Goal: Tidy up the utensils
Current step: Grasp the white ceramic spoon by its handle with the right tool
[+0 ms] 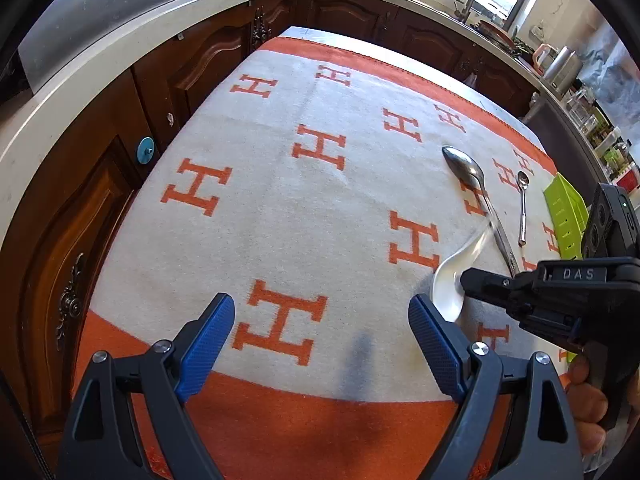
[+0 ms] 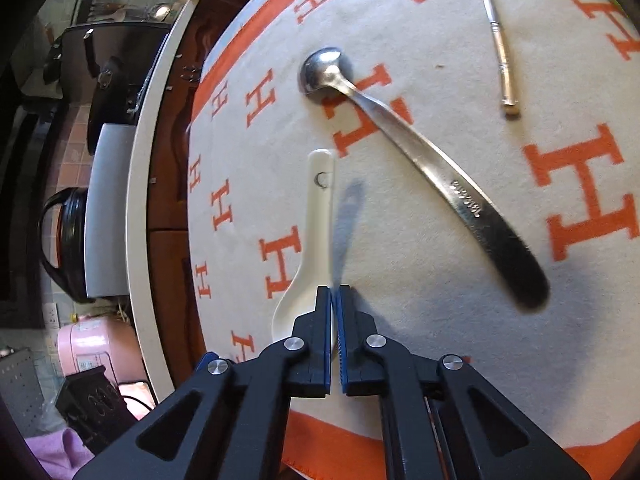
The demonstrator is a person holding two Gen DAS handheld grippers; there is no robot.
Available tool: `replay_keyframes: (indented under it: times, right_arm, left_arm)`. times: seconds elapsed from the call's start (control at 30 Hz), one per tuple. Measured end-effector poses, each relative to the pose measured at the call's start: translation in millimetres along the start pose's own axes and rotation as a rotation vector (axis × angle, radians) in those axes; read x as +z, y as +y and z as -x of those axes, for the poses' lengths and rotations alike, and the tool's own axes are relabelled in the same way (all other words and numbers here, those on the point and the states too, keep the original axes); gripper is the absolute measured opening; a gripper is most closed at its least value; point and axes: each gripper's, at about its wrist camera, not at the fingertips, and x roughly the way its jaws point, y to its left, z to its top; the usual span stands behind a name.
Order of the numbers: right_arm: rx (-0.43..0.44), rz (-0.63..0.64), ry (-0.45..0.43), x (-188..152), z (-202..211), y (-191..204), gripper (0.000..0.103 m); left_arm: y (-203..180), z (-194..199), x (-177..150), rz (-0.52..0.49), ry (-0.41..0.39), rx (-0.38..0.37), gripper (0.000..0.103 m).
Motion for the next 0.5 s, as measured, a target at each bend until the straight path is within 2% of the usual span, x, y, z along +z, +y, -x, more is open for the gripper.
replay_keyframes:
  times: [0.23, 0.5]
  right_arm:
    - [-0.070, 0.155, 0.003, -16.6, 7.6, 19.7, 0.002]
    - [-0.103, 0.223, -0.074, -16.7, 46.0, 27.9, 0.000]
  left_arm:
    - [12.2, 3.7, 0.8, 0.055, -0.009, 0.001, 0.087]
    - [6.1, 6.1, -0.3, 0.036, -0.007, 0.000, 0.087]
